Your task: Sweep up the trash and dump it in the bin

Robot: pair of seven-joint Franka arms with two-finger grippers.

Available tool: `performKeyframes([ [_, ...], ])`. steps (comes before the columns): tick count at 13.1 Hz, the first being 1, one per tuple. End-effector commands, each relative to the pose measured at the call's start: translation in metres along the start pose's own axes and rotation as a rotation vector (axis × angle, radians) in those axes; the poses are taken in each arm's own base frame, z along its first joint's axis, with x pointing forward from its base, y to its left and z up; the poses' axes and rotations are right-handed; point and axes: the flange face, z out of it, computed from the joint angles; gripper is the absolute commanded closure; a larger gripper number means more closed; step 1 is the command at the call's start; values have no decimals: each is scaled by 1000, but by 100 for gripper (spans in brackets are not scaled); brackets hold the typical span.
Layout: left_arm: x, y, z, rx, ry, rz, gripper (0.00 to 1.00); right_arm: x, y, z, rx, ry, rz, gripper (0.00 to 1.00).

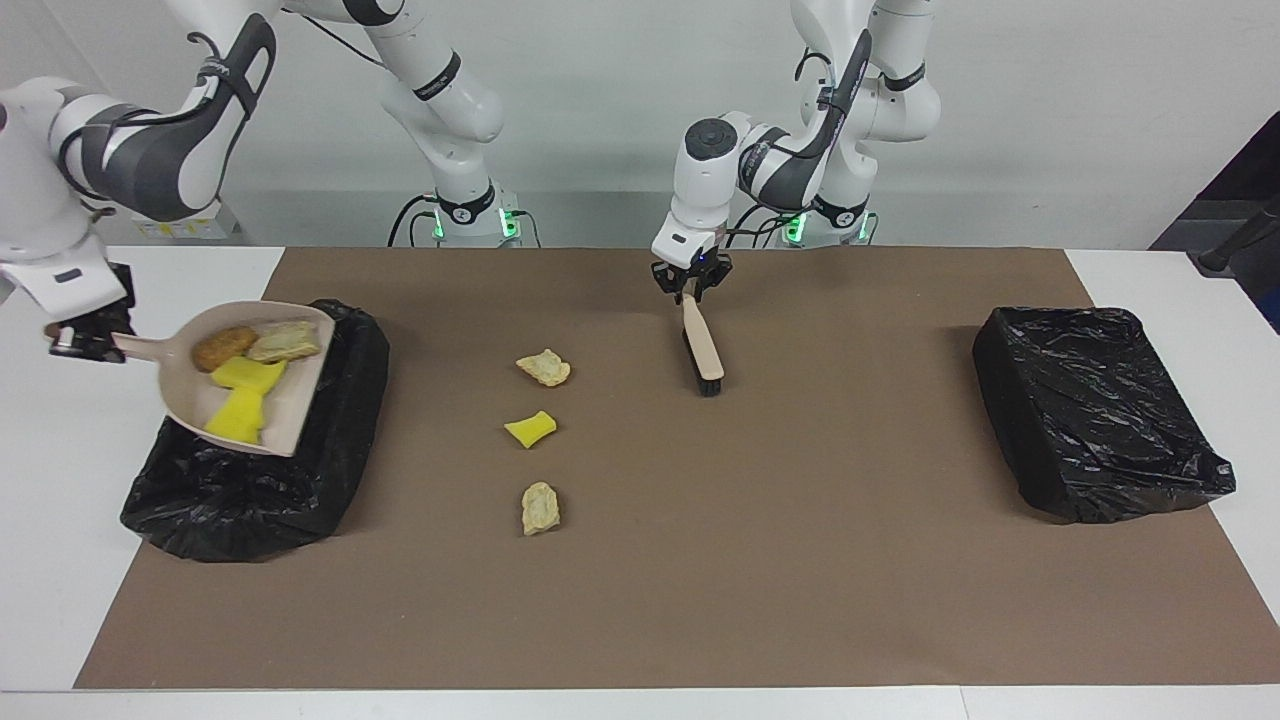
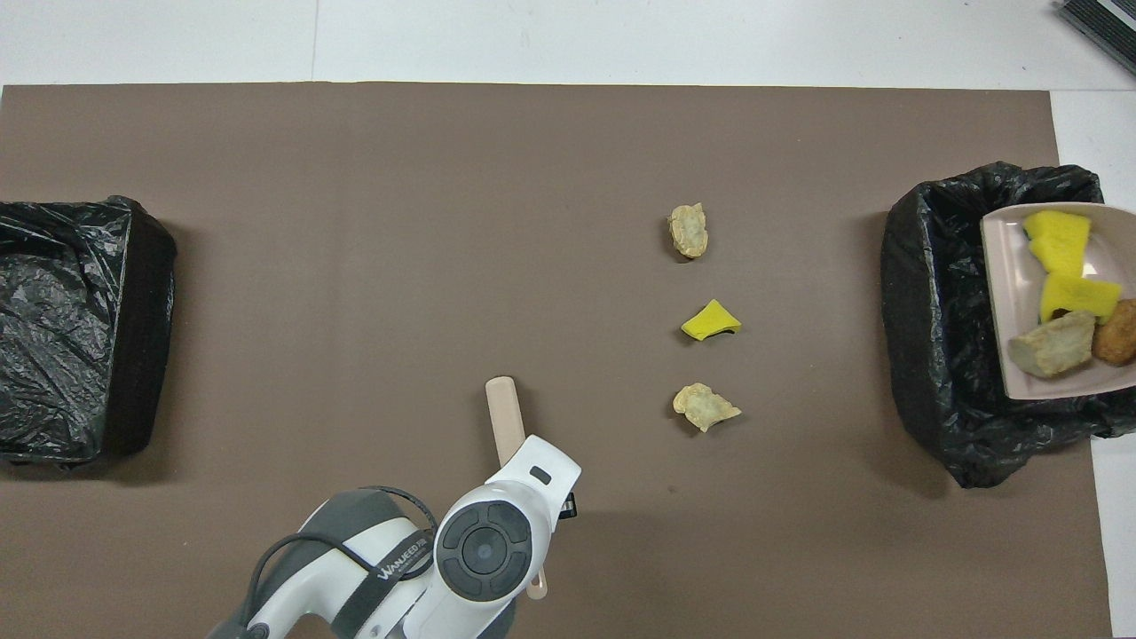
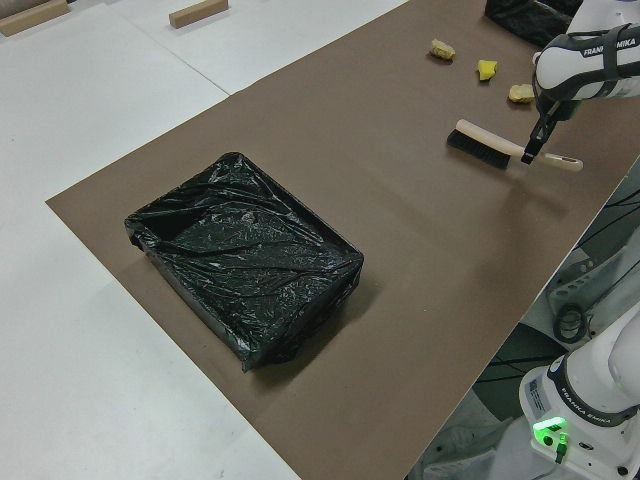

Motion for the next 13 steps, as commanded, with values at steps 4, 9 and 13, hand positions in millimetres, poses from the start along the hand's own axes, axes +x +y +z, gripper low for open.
performKeyframes([
  [4,59,-26,-29,-45,48,-39,0,3,-11,-18,44,-327,21,100],
  [9,140,-112,-91,-50,83,-73,0,42,-28,-34,41,-550,13,100],
  [13,159,-173,-127,-34,76,-4,0,43,-36,-68,4,-631,1,100],
])
